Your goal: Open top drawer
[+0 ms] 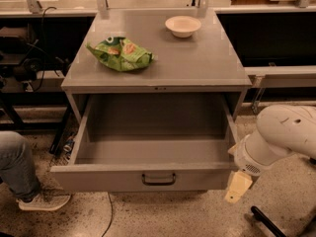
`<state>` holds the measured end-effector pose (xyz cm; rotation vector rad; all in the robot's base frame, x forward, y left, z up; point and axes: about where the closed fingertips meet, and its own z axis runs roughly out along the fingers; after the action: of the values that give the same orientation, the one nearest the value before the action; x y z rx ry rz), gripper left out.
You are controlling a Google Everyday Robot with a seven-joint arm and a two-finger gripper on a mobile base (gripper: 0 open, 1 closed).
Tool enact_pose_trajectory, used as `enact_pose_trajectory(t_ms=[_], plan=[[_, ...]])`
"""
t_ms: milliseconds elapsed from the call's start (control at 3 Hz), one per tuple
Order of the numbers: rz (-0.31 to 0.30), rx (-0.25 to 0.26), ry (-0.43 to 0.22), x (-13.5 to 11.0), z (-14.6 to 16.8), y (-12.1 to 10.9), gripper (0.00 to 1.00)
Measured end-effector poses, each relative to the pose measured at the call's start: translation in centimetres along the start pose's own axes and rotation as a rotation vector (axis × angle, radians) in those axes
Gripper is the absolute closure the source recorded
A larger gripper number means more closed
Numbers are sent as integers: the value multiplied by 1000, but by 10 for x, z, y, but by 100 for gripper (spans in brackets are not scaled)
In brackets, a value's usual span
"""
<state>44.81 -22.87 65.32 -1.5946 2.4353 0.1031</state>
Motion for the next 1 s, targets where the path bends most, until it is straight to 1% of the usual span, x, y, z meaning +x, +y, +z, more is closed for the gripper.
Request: enact_pose_trajectory(t_ms=[333, 667, 1000], plan=[[0, 0, 0, -1, 0, 1, 0], [0, 0, 0, -1, 0, 1, 15], [-1, 1, 1, -1, 0, 1, 14]])
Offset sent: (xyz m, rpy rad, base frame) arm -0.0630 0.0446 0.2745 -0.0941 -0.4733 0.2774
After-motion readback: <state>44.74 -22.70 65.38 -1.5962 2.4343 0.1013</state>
